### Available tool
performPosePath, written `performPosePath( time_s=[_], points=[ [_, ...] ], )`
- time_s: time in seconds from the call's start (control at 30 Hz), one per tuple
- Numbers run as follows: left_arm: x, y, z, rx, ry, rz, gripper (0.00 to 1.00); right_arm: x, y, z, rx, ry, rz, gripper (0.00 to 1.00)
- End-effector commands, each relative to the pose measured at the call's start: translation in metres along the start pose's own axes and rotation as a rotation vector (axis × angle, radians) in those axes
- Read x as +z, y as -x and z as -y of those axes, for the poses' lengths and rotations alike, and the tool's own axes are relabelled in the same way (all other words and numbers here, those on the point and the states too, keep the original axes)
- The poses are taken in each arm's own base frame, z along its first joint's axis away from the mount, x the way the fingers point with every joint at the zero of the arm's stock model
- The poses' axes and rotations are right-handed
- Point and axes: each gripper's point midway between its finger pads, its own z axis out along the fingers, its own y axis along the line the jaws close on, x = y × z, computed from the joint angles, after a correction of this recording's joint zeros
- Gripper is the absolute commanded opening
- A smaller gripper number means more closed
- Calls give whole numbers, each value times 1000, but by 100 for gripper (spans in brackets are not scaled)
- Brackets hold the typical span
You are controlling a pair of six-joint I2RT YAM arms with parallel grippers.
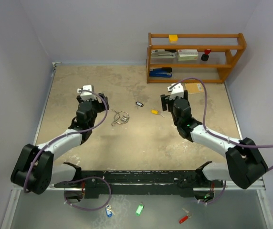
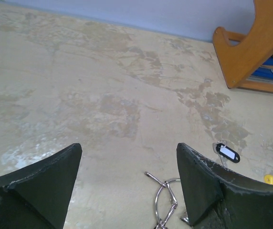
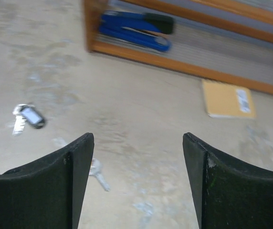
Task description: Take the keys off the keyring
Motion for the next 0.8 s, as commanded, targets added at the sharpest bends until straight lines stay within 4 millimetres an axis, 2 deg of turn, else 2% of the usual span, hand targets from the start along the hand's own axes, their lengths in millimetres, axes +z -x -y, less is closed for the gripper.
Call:
performPosePath(
  time_s=[0.0, 0.17, 0.3, 0.5, 0.77],
  points=[
    [-20, 28, -20, 4, 79, 93, 78, -16, 15, 71, 153, -278, 99, 79],
    [-44, 47, -46, 8, 203, 159, 78, -42, 11, 120, 220, -425, 151, 82],
    [-62, 58, -61, -16, 262, 222, 79, -65, 12, 147, 249, -538, 199, 84],
    [-71, 61, -70, -27, 294, 248, 79, -83, 13, 158, 299, -582, 268, 85],
    [-74, 64, -73, -22, 310, 262, 80, -81, 15, 158, 298, -580, 260, 86]
  ],
)
